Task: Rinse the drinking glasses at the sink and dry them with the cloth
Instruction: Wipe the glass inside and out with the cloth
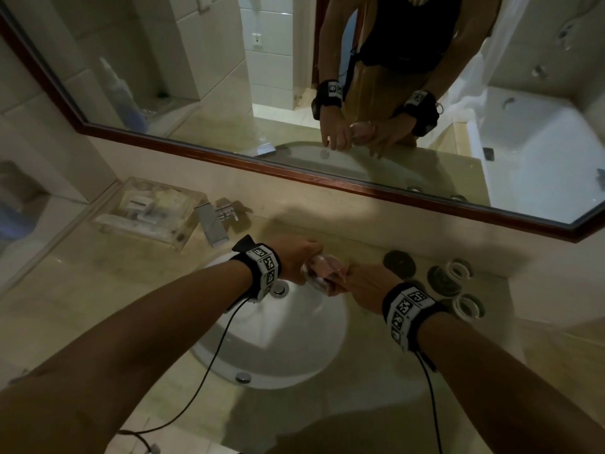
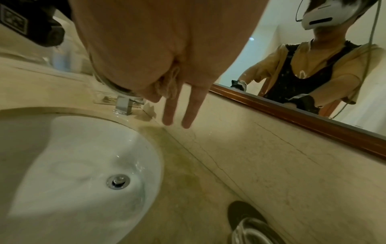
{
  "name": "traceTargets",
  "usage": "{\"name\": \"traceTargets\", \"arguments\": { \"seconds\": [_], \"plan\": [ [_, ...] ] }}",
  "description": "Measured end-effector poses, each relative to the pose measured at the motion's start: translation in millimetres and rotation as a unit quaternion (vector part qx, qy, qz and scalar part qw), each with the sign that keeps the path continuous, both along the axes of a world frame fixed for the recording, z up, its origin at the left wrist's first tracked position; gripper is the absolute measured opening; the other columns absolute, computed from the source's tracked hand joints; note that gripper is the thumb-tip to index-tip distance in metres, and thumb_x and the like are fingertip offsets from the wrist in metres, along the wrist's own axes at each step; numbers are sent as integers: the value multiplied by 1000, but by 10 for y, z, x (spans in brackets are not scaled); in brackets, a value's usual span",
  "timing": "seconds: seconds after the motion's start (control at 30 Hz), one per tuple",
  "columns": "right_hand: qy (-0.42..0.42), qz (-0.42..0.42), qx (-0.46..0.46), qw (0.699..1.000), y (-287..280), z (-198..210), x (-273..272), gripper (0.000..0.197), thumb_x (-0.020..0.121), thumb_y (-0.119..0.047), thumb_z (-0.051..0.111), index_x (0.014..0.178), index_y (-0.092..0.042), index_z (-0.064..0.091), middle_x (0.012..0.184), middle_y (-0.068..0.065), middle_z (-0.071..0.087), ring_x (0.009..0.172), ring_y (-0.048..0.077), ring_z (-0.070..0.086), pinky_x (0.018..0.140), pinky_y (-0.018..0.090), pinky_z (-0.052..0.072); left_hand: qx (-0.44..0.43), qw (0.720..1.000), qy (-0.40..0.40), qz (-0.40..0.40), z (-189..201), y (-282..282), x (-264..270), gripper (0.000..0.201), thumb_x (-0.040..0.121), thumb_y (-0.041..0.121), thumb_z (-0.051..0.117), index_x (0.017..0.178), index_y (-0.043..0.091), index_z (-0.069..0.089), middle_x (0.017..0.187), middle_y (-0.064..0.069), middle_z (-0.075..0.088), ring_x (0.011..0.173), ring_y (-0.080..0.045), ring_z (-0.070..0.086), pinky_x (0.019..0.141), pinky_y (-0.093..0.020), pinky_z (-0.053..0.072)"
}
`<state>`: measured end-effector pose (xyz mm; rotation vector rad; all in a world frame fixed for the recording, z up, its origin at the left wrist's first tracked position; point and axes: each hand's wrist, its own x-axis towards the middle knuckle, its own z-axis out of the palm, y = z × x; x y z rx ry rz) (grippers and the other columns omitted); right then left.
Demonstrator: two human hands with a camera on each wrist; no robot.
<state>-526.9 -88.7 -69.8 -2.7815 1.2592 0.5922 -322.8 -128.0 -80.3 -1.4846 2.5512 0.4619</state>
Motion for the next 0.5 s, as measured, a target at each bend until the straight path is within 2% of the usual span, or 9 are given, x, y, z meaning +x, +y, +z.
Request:
{"name": "traceTargets", "arguments": {
  "seconds": [0.07,0.13,0.2,0.23,0.27,0.33,0.4,0.47,0.5],
  "plan": [
    [-1,-29,-22,999,-34,-33,-6,31,98,-12,36,128,-15,45,106,7,60,79,22,59,63,30,44,-7,1000,-2,8,44,-21,-23,40,64,26,79,95,23,54,93,6,59,79,-17,58,68,-30,51],
    [-28,-72,-1,997,-39,-97,-17,40,98,-12,36,136,-20,39,98,4,59,70,19,56,60,29,43,-24,1000,-9,8,94,-65,-36,40,63,29,79,93,24,53,92,5,60,78,-19,58,67,-33,54],
    [-118,-132,88,980,-14,-120,8,50,98,-11,37,145,-27,31,101,5,57,66,16,50,60,28,44,-39,999,-20,9,130,-94,-26,40,62,31,77,92,24,51,89,5,59,74,-21,59,64,-34,54],
    [-205,-180,155,949,7,-115,36,50,99,-12,37,145,-30,31,102,5,58,63,15,50,57,27,45,-48,999,-21,11,123,-113,-13,41,61,31,77,91,23,50,88,4,58,72,-22,59,62,-34,54],
    [-302,-238,227,895,15,-121,62,47,100,-12,38,142,-30,37,97,5,59,58,15,50,52,26,48,-52,998,-23,12,115,-121,1,42,61,31,78,91,22,50,86,4,58,70,-22,59,60,-34,55],
    [-436,-344,348,755,23,-117,114,44,96,-1,38,136,-21,46,78,5,57,44,14,48,49,28,53,-63,998,-24,2,82,-120,22,42,60,31,79,90,22,50,82,5,58,65,-22,59,56,-32,54],
    [-487,-425,429,631,46,-107,151,47,89,11,36,130,-10,49,69,8,51,39,13,42,55,34,58,-76,997,-24,-13,75,-111,18,41,62,31,79,91,21,51,82,6,59,64,-20,56,54,-29,49],
    [-539,-466,474,517,76,-71,162,34,87,12,34,113,-1,52,69,12,46,34,11,33,62,37,60,-93,995,-9,-18,64,-100,14,41,62,35,79,90,23,53,82,8,58,63,-17,54,52,-25,44],
    [-563,-478,482,471,84,-47,152,28,87,11,33,103,0,52,66,13,49,31,9,29,64,37,59,-94,995,4,-14,52,-86,8,41,61,37,80,89,25,53,81,9,58,62,-16,54,52,-24,41]
  ]
}}
